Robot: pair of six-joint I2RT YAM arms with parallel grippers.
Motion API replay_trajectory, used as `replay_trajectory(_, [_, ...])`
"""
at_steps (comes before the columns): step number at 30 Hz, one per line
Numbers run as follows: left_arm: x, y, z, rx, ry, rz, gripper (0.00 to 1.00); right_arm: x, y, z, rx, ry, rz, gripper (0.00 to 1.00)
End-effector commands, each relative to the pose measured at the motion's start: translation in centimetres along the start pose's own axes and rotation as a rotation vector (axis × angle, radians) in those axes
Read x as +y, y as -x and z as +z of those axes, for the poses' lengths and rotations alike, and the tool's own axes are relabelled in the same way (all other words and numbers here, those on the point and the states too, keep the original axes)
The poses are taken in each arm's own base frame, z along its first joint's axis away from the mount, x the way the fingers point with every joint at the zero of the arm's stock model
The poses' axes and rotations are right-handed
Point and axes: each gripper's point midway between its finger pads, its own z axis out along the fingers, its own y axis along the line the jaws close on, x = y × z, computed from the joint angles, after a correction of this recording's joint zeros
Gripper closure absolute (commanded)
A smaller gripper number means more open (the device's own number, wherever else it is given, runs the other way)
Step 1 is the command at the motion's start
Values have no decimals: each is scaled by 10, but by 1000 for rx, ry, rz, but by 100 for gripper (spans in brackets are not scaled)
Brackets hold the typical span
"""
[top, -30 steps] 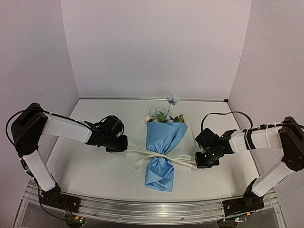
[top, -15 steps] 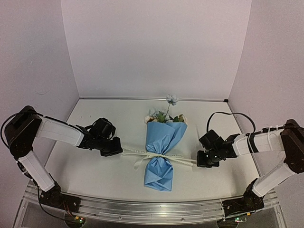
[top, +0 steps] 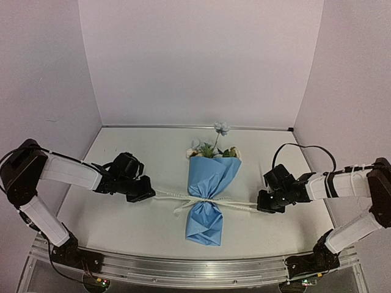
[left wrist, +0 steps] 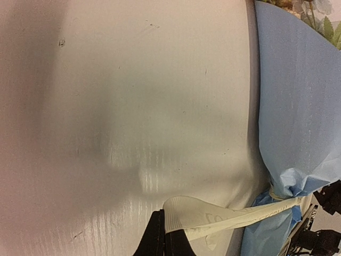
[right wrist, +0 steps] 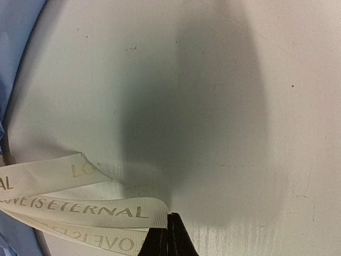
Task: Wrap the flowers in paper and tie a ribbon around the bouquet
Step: Tie the half-tied ribbon around the folded bouquet, then reset both arms
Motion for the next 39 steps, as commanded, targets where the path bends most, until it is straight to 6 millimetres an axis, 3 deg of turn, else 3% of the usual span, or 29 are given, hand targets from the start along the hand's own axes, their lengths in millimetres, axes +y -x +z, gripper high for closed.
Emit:
replay_trajectory(1, [58,19,-14,-104,187,-93,100,-66,-26,-3,83,-230,35,100])
replay_trajectory(6, [48,20,-10,-85,159,-58,100,-51,-29,1,136,-175,61,100])
replay_trajectory(11, [-2,28,-10,-85,62,89,100,-19,-25,-8,177,-80,-4,99])
replay_trajectory(14, [-29,30,-12,-92,40,174,97,0,-20,-19,176,-28,-46,81])
replay_trajectory(17, [-49,30,-20,-105,18,232,70,12,-18,-32,181,6,-66,59])
replay_trajectory(21, [-69,35,-37,-153,-9,275,34,23,-12,-46,173,49,-64,44])
replay_trajectory(24, [-81,39,-53,-196,-52,291,22,28,-8,-59,160,72,-58,36])
replay_trajectory(25, [-86,41,-60,-213,-65,296,20,29,-6,-63,156,79,-58,26])
replay_trajectory(27, [-97,47,-77,-256,-105,311,2,31,-4,-72,142,91,-63,4])
replay_trajectory(32, [-123,69,-125,-399,-192,338,0,23,-4,-90,114,89,-74,2])
replay_trajectory(39, [-127,99,-174,-561,-147,273,0,5,-9,-105,69,58,-98,2])
